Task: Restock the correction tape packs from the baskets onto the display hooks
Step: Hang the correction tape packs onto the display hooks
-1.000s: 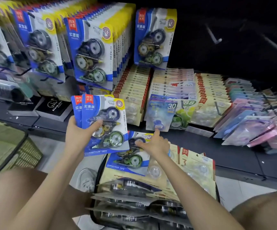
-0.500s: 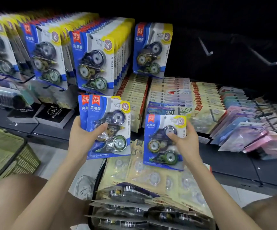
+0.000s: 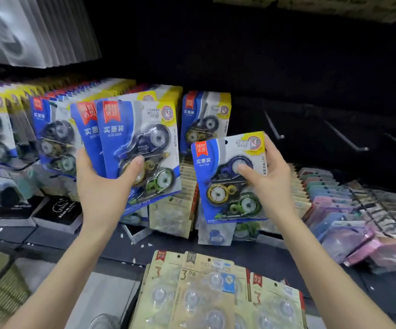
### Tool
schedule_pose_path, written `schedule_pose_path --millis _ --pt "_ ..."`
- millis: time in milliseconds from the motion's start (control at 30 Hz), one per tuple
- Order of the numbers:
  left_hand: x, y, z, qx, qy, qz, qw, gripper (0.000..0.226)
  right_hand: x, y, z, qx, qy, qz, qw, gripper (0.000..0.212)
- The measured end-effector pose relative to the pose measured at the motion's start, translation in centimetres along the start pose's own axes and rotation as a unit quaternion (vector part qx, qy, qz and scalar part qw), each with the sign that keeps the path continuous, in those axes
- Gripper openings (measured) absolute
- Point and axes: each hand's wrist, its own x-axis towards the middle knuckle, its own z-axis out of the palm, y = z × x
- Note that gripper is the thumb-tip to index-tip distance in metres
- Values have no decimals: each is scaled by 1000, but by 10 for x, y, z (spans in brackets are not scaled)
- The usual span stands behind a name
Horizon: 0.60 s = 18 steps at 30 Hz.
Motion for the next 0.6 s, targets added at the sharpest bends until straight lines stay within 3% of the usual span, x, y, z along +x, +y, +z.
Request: schedule_pose_path --millis 333,600 --pt "41 -2 12 -38 31 52 997 48 40 -15 39 -43 -44 -44 997 75" --pt "40 -10 -2 -54 43 60 996 49 39 -8 45 -16 -30 -38 999 77"
